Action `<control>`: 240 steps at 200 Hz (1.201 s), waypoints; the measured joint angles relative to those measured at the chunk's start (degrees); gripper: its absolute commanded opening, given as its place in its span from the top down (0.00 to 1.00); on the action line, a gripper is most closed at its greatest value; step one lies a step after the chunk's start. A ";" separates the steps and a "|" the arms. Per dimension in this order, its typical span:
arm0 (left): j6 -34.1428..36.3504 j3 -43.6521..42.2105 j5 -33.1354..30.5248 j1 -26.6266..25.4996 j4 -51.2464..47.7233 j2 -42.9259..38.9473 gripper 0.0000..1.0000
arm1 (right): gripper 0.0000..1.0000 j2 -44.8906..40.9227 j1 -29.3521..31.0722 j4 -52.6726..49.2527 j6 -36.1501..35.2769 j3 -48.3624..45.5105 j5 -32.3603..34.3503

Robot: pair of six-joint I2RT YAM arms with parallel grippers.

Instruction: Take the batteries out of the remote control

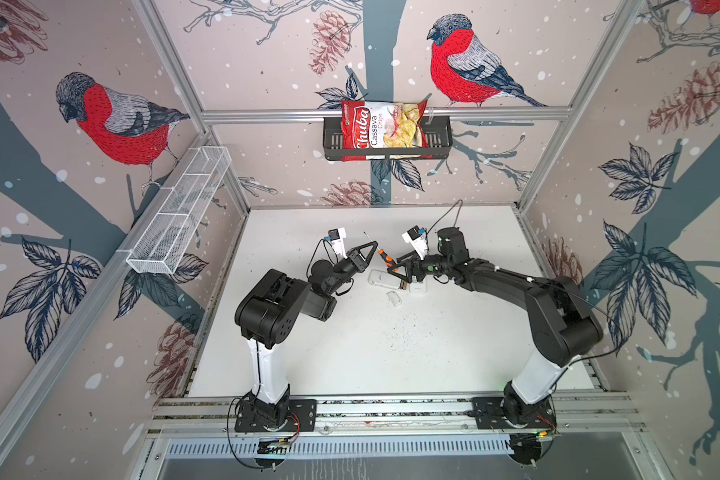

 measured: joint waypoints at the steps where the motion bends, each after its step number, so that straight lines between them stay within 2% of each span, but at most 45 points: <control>1: -0.11 0.00 -0.09 0.00 -0.13 -0.09 1.00 | 0.18 -0.09 -0.04 0.31 0.22 -0.24 0.00; 33: -3.52 0.07 -3.98 -0.09 -8.17 -3.93 1.00 | 0.16 -3.80 -1.25 20.17 10.78 -13.20 1.70; 54: -5.03 1.18 -5.53 -0.48 -13.11 -5.97 1.00 | 0.16 -4.46 -0.37 31.65 15.58 -18.53 2.89; 131: -3.98 4.13 -10.03 -1.92 -29.90 -12.96 1.00 | 0.23 6.38 2.23 66.55 32.06 -21.44 5.60; 171: -3.30 4.13 -11.69 -1.92 -33.44 -14.16 1.00 | 0.25 9.97 2.54 73.44 37.24 -18.16 7.08; 240: -3.23 4.26 -13.07 -1.92 -32.94 -14.12 1.00 | 0.22 18.40 2.95 75.19 49.75 -10.88 6.58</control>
